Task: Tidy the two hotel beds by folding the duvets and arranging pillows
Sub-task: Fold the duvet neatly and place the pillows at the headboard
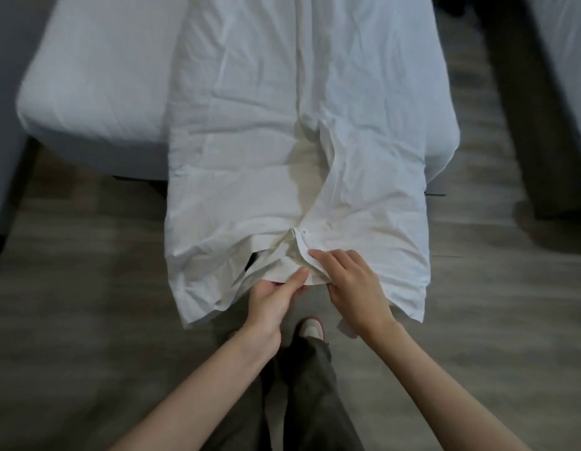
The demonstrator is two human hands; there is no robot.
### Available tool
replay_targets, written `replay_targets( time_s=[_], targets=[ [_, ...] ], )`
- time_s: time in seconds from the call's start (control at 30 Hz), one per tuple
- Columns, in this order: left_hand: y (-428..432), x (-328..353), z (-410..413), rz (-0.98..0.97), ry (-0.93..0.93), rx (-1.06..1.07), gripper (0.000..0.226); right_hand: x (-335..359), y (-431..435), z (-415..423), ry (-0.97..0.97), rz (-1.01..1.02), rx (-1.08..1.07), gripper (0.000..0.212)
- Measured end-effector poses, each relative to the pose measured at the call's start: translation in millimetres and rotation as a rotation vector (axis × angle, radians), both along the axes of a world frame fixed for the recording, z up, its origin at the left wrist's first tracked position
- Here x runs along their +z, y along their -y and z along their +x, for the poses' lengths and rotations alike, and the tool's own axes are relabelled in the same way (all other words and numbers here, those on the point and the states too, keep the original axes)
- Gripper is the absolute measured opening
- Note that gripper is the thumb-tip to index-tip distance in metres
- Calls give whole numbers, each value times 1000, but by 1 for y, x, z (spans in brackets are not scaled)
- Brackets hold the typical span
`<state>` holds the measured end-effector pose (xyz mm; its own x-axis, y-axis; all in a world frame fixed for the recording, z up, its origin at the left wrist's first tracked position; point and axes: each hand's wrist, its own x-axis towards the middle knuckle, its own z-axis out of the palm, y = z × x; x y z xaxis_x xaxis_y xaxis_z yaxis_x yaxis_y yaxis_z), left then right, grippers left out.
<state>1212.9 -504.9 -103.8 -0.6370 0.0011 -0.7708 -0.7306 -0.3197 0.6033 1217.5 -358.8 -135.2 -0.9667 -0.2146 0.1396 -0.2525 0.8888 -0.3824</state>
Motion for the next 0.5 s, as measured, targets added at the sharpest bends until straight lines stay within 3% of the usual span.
replay_targets(
  time_s=[0.17, 0.23, 0.33, 0.4, 0.5],
  targets=[
    [15, 88, -14, -306, -410, -119, 6, 104, 0, -25, 3, 46, 44, 42],
    [25, 110, -24, -514, -670, -210, 12, 133, -4, -42, 34, 49, 26, 43],
    [43, 128, -40, -779, -990, -386, 65, 169, -9, -70, 22, 33, 14, 40],
    [51, 133, -52, -937, -1025, -526, 99, 190, -11, -87, -7, 33, 37, 38],
    [58, 136, -85, -1224, -1039, -528, 117, 213, -15, -114, -32, 76, 117, 39]
  ],
)
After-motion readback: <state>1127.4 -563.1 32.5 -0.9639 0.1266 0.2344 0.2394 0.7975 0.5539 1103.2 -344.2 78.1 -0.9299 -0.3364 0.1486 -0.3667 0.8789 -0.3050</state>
